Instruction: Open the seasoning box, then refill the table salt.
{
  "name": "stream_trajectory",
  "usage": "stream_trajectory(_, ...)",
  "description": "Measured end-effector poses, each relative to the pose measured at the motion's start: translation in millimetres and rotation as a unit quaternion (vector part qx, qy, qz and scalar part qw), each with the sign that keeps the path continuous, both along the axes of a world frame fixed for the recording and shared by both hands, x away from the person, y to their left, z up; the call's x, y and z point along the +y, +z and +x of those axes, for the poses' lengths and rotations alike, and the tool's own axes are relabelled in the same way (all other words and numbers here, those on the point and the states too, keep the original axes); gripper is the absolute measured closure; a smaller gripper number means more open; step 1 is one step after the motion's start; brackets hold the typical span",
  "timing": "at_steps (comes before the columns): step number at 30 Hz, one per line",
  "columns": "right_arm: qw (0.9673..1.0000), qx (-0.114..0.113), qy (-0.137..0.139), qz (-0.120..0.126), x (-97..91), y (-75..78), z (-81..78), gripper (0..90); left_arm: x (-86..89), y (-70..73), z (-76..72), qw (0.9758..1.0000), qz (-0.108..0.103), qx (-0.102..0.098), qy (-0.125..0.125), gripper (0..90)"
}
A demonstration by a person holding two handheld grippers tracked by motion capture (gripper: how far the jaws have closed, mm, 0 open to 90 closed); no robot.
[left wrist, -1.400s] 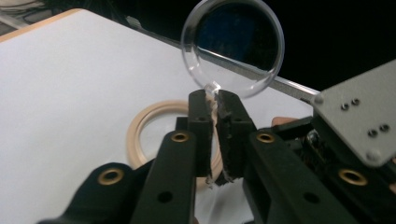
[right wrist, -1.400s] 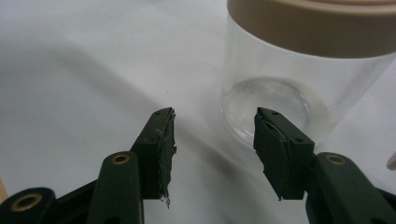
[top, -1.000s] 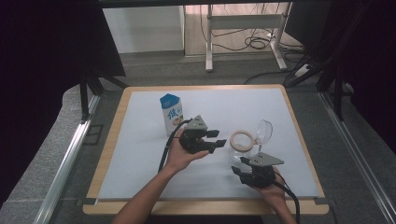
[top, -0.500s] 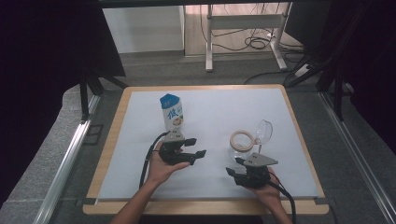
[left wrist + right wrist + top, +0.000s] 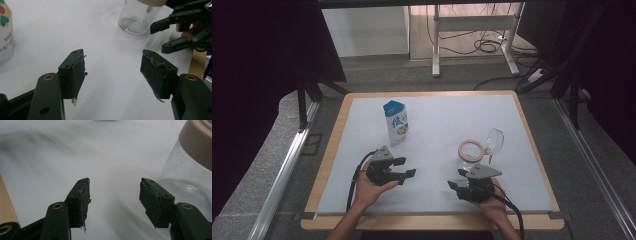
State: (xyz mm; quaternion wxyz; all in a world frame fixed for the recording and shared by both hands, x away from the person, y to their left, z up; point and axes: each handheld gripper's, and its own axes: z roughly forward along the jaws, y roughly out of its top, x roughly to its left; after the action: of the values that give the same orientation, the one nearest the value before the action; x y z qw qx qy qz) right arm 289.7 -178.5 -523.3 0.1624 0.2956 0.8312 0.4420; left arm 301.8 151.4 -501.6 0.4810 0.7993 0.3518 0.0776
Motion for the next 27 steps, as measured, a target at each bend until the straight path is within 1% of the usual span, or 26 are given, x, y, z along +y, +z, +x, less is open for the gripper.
stream_trajectory(3,1.0000,0.000,-0.001,-0.001,-1.6,0.0,-0.3,41.9,3.7,-1.5,-0.6,0.9999,0.005,0.003,0.012,37.1)
stream_trajectory(4,1.0000,0.000,-0.001,-0.001,-1.6,0.0,-0.3,41.9,3.7,-1.5,-0.6,0.9999,0.005,0.003,0.012,37.1)
stream_trajectory(5,1.0000,-0.002,-0.002,0.000,-2.7,0.4,-0.7,41.8,6.7,-1.7,-0.3,0.9998,0.003,0.005,0.018,37.1)
stream_trajectory(8,1.0000,-0.004,-0.003,0.001,-3.9,1.3,-1.6,41.7,11.7,-0.5,-0.1,0.9995,0.003,0.002,0.030,36.9)
stream_trajectory(9,1.0000,-0.004,-0.003,0.001,-3.9,1.3,-1.6,41.7,11.7,-0.5,-0.1,0.9995,0.003,0.002,0.030,36.8)
stream_trajectory(10,1.0000,-0.005,-0.003,0.001,-4.4,1.5,-1.8,41.7,15.9,0.9,0.3,0.9993,0.001,0.000,0.037,36.8)
stream_trajectory(11,1.0000,-0.006,-0.003,0.000,-4.6,1.6,-1.7,41.7,15.9,0.9,0.3,0.9993,0.001,0.000,0.037,36.9)
stream_trajectory(12,1.0000,-0.006,-0.005,-0.001,-4.9,1.6,-1.6,41.6,20.4,2.4,1.0,0.9990,0.002,-0.003,0.044,37.0)
stream_trajectory(13,1.0000,-0.006,-0.005,-0.001,-4.9,1.6,-1.6,41.6,20.4,2.4,1.0,0.9990,0.002,-0.003,0.044,37.0)
stream_trajectory(15,1.0000,-0.005,-0.005,0.000,-5.1,1.1,-0.8,41.4,28.1,4.0,2.2,0.9984,0.000,-0.006,0.056,37.6)
stream_trajectory(17,1.0000,-0.006,-0.005,-0.001,-4.8,0.9,-0.7,41.3,30.8,4.3,2.7,0.9982,0.000,-0.007,0.059,38.0)
stream_trajectory(19,1.0000,-0.005,-0.005,-0.003,-3.4,0.5,-1.0,41.0,38.5,5.2,5.1,0.9971,0.001,-0.010,0.076,38.3)
stream_trajectory(20,1.0000,-0.005,-0.005,-0.003,-3.4,0.5,-1.0,41.0,38.5,5.2,5.1,0.9971,0.001,-0.010,0.076,38.6)
stream_trajectory(21,1.0000,-0.004,-0.004,-0.005,-2.1,0.3,-1.1,40.9,43.3,5.5,7.4,0.9961,0.002,-0.011,0.087,38.7)
stream_trajectory(22,1.0000,-0.005,-0.004,-0.004,-1.6,0.0,-0.9,40.8,43.3,5.5,7.4,0.9961,0.002,-0.011,0.087,38.7)
stream_trajectory(23,1.0000,-0.005,-0.004,-0.006,-1.4,0.0,-0.8,40.8,47.6,6.4,10.6,0.9951,0.001,-0.012,0.099,38.8)
stream_trajectory(24,1.0000,-0.005,-0.004,-0.006,-1.4,0.0,-0.8,40.8,47.6,6.4,10.6,0.9951,0.001,-0.012,0.099,38.9)
stream_trajectory(25,1.0000,-0.004,-0.003,-0.006,-1.3,0.0,-0.8,40.8,49.6,7.3,12.6,0.9946,0.000,-0.013,0.103,38.9)
stream_trajectory(26,1.0000,-0.003,-0.003,-0.005,-1.1,0.1,-0.3,40.8,52.9,10.1,17.7,0.9934,-0.001,-0.018,0.113,39.0)
stream_trajectory(27,1.0000,-0.005,-0.002,-0.005,-1.1,0.2,0.0,40.8,52.9,10.1,17.7,0.9934,-0.001,-0.018,0.113,38.9)
